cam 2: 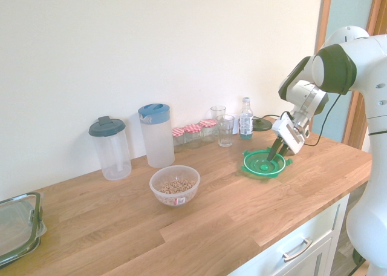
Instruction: Cover the lid of food container
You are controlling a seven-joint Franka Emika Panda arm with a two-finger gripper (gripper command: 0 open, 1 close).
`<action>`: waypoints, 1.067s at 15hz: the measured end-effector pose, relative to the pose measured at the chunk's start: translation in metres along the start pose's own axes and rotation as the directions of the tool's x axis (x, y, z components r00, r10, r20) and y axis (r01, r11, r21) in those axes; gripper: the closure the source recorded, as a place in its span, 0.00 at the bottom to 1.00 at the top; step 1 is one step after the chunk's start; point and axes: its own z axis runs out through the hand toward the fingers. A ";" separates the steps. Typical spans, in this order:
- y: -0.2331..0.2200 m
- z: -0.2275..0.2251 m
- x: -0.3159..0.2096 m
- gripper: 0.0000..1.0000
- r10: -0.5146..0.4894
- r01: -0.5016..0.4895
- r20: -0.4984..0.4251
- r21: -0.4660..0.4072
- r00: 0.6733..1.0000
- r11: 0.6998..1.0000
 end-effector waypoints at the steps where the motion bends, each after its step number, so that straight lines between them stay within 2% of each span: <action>1: 0.001 0.001 0.001 1.00 0.002 -0.002 -0.003 0.000 1.000 1.000; 8: -0.002 -0.004 -0.001 1.00 0.042 -0.042 0.002 -0.016 0.999 0.999; 11: -0.020 -0.019 -0.010 1.00 0.061 -0.063 -0.035 -0.057 0.998 0.996; 13: -0.040 -0.036 -0.026 1.00 0.056 -0.066 -0.070 -0.143 0.996 0.988; 16: -0.083 -0.081 -0.067 1.00 0.050 -0.110 -0.195 -0.311 0.980 0.944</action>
